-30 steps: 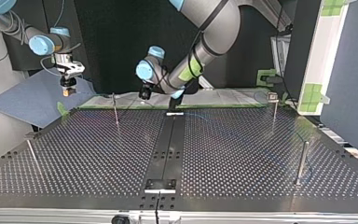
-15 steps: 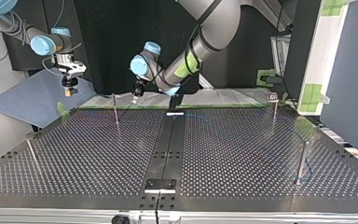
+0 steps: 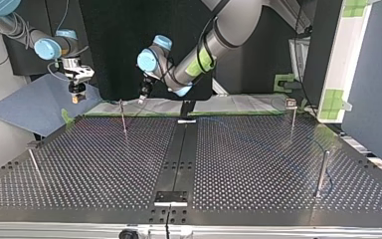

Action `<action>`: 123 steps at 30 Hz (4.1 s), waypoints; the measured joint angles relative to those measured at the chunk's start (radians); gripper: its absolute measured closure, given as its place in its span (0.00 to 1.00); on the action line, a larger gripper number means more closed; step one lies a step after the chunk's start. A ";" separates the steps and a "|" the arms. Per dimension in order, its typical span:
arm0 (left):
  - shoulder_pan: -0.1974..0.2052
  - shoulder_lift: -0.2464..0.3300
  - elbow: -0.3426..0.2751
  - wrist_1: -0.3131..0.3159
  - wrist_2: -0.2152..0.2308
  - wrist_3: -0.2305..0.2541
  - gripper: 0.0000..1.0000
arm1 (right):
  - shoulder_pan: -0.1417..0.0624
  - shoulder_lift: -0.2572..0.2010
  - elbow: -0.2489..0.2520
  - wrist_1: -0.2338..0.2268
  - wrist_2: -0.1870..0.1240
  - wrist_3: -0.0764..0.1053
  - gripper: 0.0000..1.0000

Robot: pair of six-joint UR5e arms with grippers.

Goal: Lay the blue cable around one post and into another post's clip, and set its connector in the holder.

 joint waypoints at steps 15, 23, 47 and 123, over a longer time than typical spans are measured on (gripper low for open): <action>-0.015 0.001 -0.022 0.011 0.051 0.010 0.00 | 0.004 0.000 0.000 0.003 0.000 0.005 1.00; -0.020 0.002 -0.005 0.008 0.053 0.011 0.00 | 0.006 0.000 0.000 0.003 0.000 0.007 1.00; -0.025 0.001 0.017 -0.042 0.029 0.014 0.00 | 0.011 0.000 -0.001 0.005 0.000 0.009 1.00; 0.135 0.579 -0.560 0.271 0.018 -0.167 0.00 | 0.036 0.002 -0.001 0.016 -0.031 0.049 1.00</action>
